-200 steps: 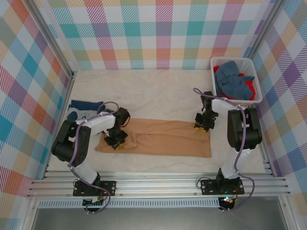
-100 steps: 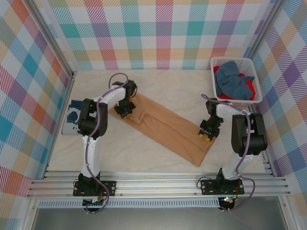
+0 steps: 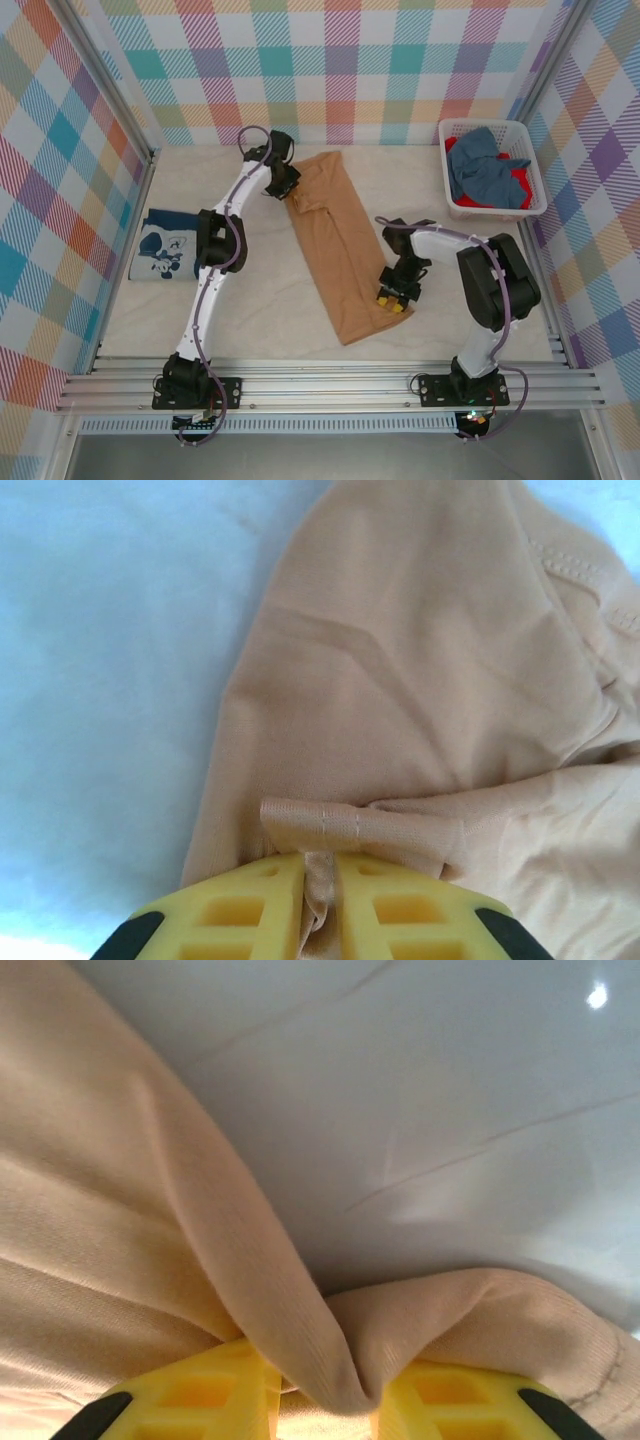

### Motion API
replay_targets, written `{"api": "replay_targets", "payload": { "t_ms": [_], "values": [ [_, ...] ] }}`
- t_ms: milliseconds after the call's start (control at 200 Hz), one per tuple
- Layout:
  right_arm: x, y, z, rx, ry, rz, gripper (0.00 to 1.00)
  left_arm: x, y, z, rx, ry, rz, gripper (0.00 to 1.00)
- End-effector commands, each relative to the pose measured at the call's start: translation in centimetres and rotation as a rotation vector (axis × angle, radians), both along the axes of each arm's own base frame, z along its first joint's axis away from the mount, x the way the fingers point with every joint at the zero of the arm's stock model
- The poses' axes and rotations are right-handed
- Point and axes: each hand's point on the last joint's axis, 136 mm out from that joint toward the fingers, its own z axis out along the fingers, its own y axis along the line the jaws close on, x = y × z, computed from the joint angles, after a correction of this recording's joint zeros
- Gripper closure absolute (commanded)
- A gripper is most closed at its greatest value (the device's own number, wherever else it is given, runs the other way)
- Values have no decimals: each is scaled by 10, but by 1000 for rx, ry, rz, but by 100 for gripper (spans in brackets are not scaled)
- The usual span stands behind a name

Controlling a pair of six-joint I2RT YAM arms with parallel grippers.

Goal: Fold and stack the t-shirts

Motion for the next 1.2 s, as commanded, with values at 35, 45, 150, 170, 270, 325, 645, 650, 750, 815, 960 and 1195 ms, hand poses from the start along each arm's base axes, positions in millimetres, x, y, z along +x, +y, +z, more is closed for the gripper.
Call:
{"api": "replay_targets", "payload": {
  "t_ms": [35, 45, 150, 170, 270, 325, 645, 650, 750, 815, 960, 1195],
  "values": [
    [0, 37, -14, 37, 42, 4, 71, 13, -9, -23, -104, -8, 4, 81],
    [0, 39, -15, 37, 46, 5, 71, 14, -9, -23, -105, -11, 5, 80],
    [4, 62, -13, 80, 55, -11, 70, 22, -3, -16, -133, -31, 14, 78],
    [5, 66, -13, 92, 58, -16, 70, 22, 0, -15, -135, -30, 17, 78],
    [14, 90, -10, 145, 61, -20, 69, 24, 14, -6, -137, -30, 28, 77],
    [21, 100, -6, 166, 58, -19, 67, 23, 22, 2, -118, -33, 24, 77],
    [47, 87, 42, 147, -82, 5, 54, -26, 64, 97, 134, -39, -21, 56],
    [47, 85, 43, 146, -85, 5, 54, -28, 64, 98, 136, -38, -22, 56],
    [41, 54, 49, 127, -114, -27, 53, -69, 52, 110, 125, -28, -71, 56],
    [35, 38, 51, 143, -142, -44, 53, -109, 39, 107, 98, 13, -120, 57],
    [28, 43, 48, 320, -263, 108, 55, -229, 1, 74, -8, 189, -310, 61],
    [0, 57, 29, 432, -224, 287, 57, -406, -29, 30, -92, 345, -507, 60]
  ]
}}
